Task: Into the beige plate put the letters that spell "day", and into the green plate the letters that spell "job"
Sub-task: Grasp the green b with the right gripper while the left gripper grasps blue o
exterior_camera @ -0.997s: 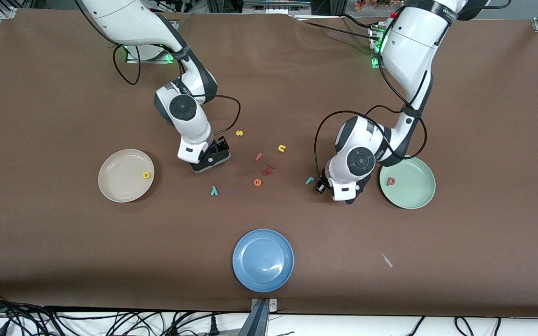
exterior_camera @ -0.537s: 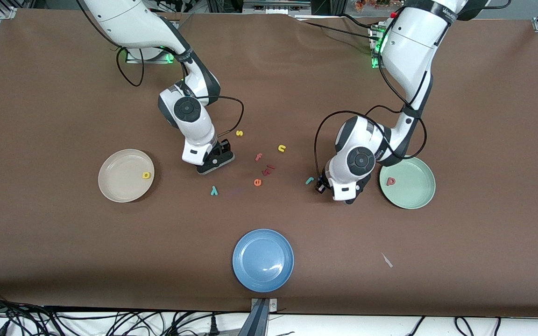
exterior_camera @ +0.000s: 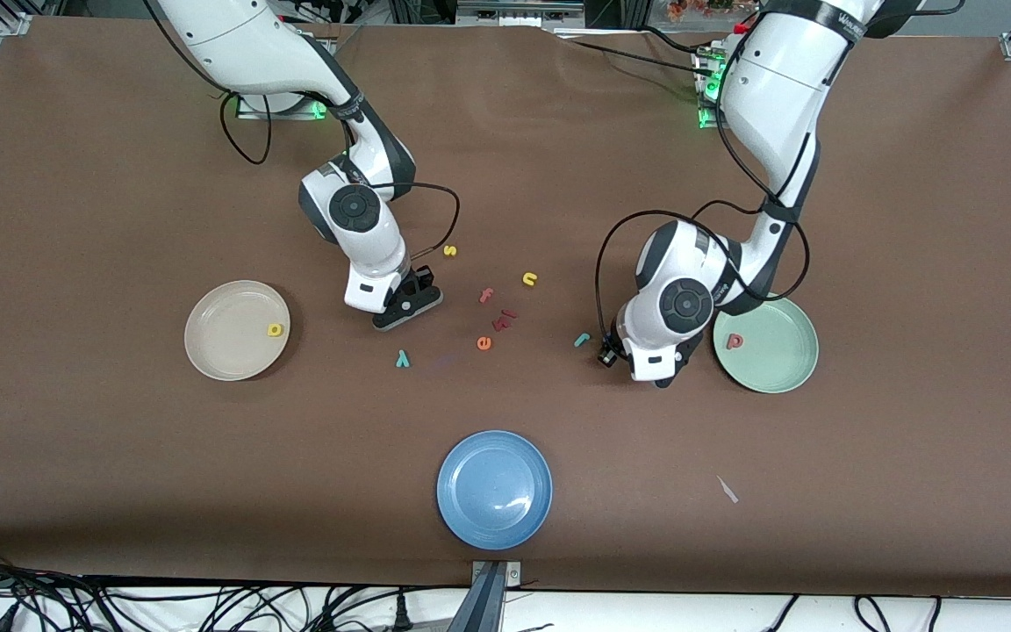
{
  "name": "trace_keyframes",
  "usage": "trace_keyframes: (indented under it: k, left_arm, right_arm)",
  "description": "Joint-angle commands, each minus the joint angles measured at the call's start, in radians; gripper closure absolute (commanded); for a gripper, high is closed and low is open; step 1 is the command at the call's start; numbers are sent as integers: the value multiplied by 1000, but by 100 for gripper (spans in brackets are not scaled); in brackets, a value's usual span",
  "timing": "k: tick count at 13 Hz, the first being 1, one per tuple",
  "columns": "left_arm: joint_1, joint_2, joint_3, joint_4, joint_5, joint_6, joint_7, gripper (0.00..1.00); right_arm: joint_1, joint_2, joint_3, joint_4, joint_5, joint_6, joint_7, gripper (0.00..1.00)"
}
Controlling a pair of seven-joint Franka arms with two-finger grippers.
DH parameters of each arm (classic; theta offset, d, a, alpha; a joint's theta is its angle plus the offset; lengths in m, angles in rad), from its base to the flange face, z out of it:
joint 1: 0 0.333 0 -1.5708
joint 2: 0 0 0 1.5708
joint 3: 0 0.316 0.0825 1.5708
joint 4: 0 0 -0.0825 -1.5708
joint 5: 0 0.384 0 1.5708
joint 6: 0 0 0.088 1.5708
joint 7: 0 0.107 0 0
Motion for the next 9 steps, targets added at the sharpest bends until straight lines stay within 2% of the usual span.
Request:
trace_keyframes:
  k: [1, 3, 4, 7, 9]
  left_arm:
    - [55, -85, 8, -6, 21, -129, 146, 100]
    - [116, -123, 7, -7, 73, -214, 298, 100]
    - [153, -137, 7, -9, 87, -249, 368, 100]
    - [262, -143, 7, -21, 92, -289, 599, 100]
    - [362, -143, 7, -35, 93, -307, 798, 100]
  right_arm:
    - [1, 25, -3, 17, -25, 5, -17, 84]
    - [-2, 20, -3, 26, -24, -9, -15, 97]
    - [-7, 17, -3, 43, -19, -46, -15, 99]
    - [-25, -27, -23, 150, -8, -283, -14, 99]
    - [-89, -70, -26, 169, -8, -378, -108, 99]
